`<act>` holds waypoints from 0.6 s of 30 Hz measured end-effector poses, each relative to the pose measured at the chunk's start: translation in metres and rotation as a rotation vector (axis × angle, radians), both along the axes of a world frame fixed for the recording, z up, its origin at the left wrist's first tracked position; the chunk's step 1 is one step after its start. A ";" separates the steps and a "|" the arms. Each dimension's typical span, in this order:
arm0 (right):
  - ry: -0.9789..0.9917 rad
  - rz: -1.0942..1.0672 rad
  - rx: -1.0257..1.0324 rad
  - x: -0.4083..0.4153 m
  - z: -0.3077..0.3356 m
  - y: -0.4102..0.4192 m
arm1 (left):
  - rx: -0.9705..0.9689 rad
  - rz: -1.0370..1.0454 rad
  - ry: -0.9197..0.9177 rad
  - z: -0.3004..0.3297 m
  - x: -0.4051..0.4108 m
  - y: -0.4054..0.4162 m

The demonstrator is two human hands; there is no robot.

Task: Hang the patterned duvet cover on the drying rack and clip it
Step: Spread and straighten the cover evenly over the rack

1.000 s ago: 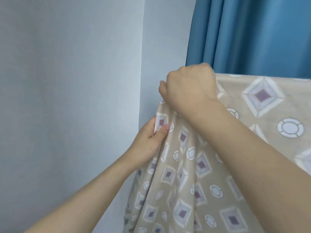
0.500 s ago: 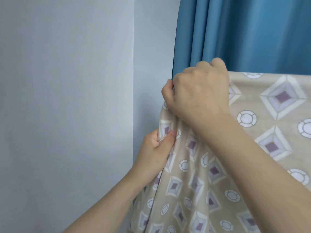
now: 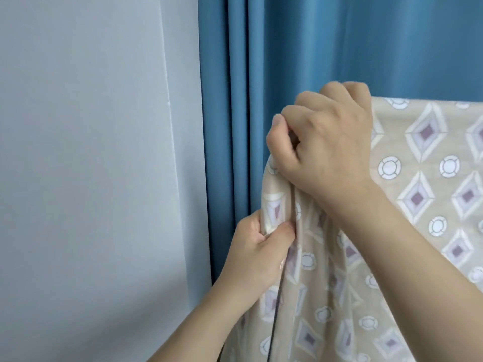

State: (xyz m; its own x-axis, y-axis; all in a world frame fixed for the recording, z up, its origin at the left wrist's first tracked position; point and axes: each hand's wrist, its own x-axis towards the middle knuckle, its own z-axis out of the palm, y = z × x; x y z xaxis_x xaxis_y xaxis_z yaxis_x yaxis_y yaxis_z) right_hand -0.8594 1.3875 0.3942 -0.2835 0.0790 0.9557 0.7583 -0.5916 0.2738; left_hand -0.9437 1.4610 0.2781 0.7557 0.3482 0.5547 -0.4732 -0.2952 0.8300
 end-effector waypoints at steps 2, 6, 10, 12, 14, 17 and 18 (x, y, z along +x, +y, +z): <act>-0.004 -0.007 0.005 -0.001 -0.003 0.001 | 0.018 -0.043 -0.018 0.000 -0.002 0.003; 0.023 -0.019 0.000 -0.002 -0.004 0.002 | 0.068 -0.048 0.016 -0.005 -0.004 0.004; 0.048 -0.067 -0.015 0.002 -0.008 -0.009 | 0.134 -0.116 0.120 -0.025 -0.017 0.005; 0.050 -0.087 -0.029 0.002 -0.010 -0.015 | 0.213 -0.014 0.105 -0.030 -0.025 0.013; 0.047 -0.104 -0.037 0.003 -0.010 -0.019 | 0.272 0.127 0.124 -0.025 -0.033 0.027; 0.039 -0.116 -0.043 0.004 -0.008 -0.015 | 0.413 0.084 0.319 -0.025 -0.046 0.044; 0.038 -0.126 -0.041 0.004 -0.010 -0.012 | 0.450 0.026 0.376 -0.030 -0.052 0.045</act>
